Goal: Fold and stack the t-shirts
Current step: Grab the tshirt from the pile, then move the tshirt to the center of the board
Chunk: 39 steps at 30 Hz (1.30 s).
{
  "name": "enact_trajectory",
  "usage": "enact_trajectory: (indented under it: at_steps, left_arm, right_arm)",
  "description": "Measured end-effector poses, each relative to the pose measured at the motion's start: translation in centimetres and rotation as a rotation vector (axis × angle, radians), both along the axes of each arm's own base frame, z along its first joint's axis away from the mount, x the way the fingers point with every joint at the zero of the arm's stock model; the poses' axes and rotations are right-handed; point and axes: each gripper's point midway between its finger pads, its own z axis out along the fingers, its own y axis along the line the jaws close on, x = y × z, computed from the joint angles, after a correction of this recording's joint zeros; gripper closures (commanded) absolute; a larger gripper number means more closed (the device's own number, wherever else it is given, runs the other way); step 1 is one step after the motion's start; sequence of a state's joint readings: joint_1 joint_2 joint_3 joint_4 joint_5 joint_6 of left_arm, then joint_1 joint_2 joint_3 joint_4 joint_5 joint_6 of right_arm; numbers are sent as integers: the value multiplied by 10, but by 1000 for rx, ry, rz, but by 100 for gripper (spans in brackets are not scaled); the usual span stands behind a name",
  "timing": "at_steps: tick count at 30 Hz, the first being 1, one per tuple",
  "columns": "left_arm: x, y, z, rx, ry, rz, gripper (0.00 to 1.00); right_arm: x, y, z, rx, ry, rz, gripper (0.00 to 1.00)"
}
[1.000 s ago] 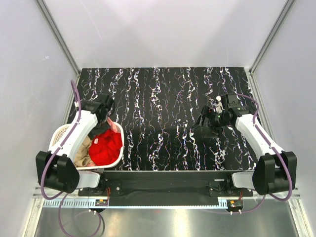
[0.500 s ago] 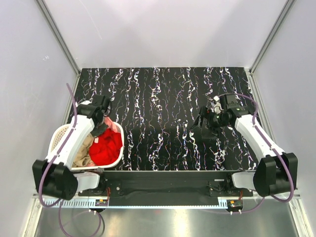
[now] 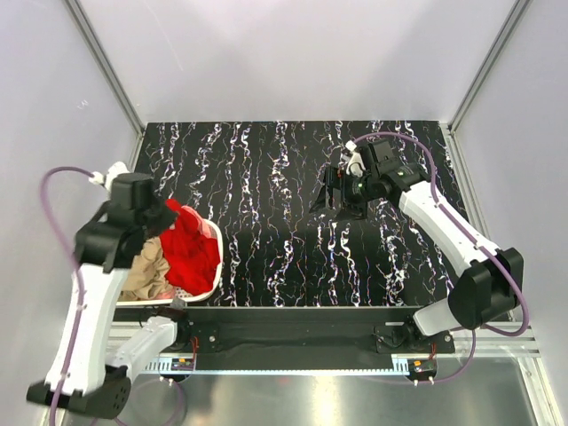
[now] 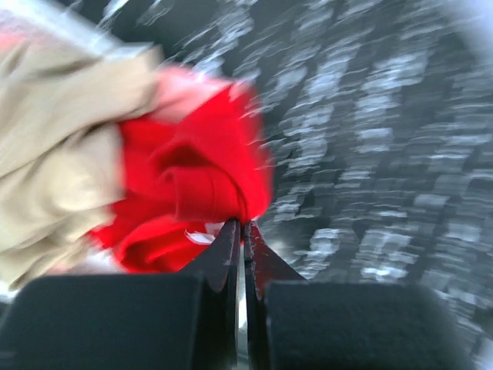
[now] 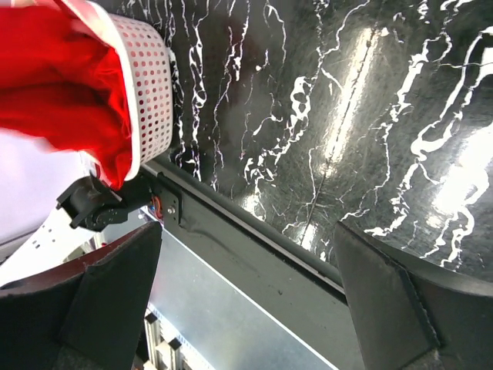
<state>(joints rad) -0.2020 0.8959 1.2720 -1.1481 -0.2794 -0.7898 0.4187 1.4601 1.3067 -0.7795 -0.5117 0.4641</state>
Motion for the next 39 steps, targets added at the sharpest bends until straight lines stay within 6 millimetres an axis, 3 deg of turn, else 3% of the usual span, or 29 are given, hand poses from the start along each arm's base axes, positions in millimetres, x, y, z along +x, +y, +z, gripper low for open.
enact_trajectory:
  at_steps: [6,12,15,18,21,25,27,29,34,39]
  left_arm:
    - [-3,-34,137,-170,-470,-188,100]
    - [-4,-92,278,-376,-837,-496,100]
    - [8,-127,330,-479,-924,-668,100]
    - [23,-166,354,-547,-940,-823,100]
    - [50,-202,325,-609,-832,-891,100]
    - [85,-236,245,-649,-578,-883,100]
    - [95,-254,218,-659,-486,-888,100]
    - [98,-278,198,-669,-413,-919,100]
    - [96,-331,172,-686,-307,-1013,100]
    - [98,-340,128,-648,-183,-1005,100]
  right_arm:
    - [0,-8,-3,-49,12,-31,0]
    - [-5,-17,-3,-92,33,-71,0]
    - [-3,-22,10,-103,2,-103,0]
    - [-2,-31,25,-125,-39,-147,0]
    - [-3,-45,35,-173,-70,-200,0]
    - [-10,-69,36,-270,-77,-275,0]
    - [-15,-80,35,-310,-74,-300,0]
    - [-19,-87,37,-334,-78,-318,0]
    - [-25,-92,41,-340,-91,-328,0]
    - [-32,-79,36,-281,-70,-259,7]
